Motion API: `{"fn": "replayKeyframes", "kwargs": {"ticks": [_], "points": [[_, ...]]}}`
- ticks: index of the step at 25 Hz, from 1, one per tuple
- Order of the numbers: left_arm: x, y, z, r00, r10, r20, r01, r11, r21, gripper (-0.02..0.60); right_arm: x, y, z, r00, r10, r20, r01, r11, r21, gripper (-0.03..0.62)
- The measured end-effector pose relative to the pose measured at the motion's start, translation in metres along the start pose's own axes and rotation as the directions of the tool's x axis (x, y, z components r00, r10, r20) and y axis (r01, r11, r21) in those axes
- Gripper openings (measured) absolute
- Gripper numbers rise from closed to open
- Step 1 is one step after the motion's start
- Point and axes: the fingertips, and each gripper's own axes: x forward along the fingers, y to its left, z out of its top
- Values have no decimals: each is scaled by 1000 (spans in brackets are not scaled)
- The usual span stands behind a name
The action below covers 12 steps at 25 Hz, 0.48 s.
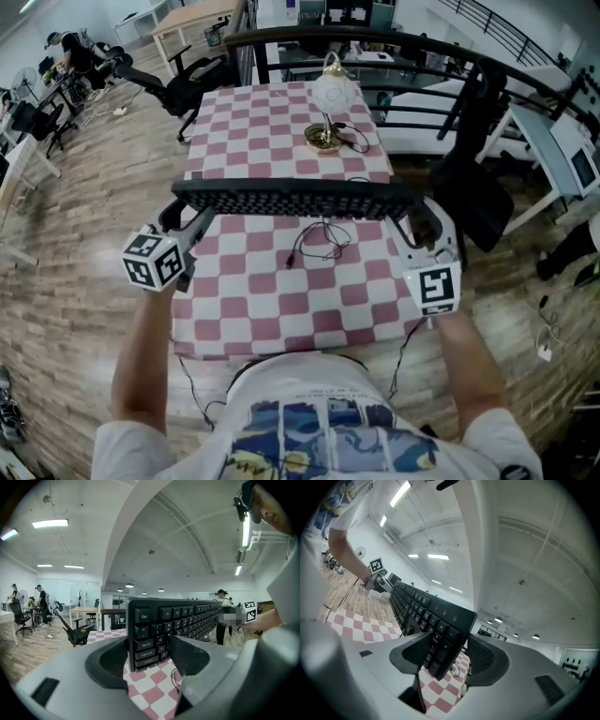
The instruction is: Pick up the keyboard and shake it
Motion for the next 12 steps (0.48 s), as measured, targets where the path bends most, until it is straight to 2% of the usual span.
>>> {"fn": "replayKeyframes", "kwargs": {"ticks": [12], "points": [[-41,15,15,999,2,35,-3,1000,30,272,-6,17,39,998,-44,52,47,997,-69,252]]}}
